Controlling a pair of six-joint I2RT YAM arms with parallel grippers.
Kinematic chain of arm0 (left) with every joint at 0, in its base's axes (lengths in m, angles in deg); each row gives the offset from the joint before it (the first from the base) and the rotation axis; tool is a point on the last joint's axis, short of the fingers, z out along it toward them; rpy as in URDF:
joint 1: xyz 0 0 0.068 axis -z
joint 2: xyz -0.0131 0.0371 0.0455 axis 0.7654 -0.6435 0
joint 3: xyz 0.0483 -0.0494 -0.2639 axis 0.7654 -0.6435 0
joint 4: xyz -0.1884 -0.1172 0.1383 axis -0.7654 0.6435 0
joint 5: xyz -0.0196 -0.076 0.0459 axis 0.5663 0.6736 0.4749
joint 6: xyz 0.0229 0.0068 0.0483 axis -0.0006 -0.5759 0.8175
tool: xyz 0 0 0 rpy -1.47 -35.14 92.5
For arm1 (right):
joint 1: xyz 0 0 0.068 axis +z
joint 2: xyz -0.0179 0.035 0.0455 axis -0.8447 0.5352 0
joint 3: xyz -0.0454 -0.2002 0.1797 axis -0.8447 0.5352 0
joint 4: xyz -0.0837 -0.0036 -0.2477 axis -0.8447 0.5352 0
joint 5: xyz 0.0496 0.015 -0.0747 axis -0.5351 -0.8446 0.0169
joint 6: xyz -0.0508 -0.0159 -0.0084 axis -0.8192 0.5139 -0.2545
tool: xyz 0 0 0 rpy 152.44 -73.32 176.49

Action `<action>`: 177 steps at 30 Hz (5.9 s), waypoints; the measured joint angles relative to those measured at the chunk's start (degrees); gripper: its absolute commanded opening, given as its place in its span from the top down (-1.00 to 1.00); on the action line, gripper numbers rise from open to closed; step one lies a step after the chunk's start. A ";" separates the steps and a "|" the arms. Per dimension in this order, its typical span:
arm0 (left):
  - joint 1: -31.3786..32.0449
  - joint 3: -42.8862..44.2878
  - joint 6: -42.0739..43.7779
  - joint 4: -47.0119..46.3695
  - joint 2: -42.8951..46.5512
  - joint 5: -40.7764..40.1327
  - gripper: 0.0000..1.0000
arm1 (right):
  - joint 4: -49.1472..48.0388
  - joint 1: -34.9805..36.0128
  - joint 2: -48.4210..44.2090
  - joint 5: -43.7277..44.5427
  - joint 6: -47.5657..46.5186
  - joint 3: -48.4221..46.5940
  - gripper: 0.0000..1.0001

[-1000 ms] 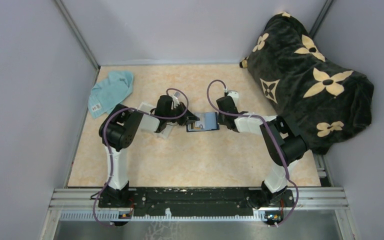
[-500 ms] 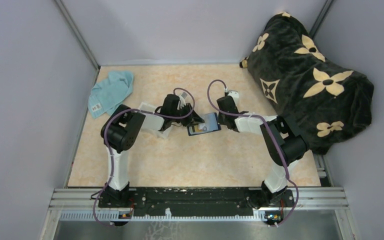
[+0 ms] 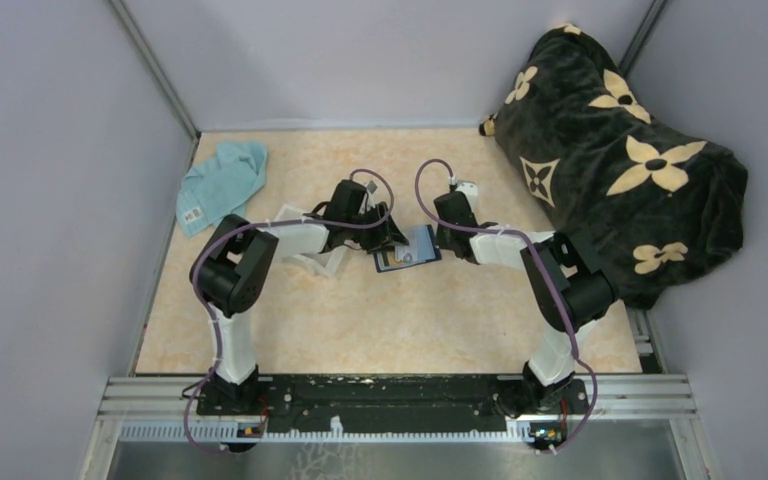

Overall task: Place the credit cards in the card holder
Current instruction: Insert the credit card into the card holder, then pick up the credit card from the storage box.

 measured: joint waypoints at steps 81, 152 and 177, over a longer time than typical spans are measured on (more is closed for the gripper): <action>6.34 15.17 2.29 17.09 -5.84 -4.90 -0.01 | 1.05 0.42 -2.01 -1.20 -0.02 1.84 0.95; 12.13 -12.37 -18.86 38.95 60.92 -54.93 0.00 | 15.54 18.25 10.58 -18.25 -21.59 -39.60 0.35; 12.37 -13.20 -19.65 42.86 70.27 -56.63 0.01 | 27.39 25.49 30.75 -20.79 -30.45 -63.45 0.34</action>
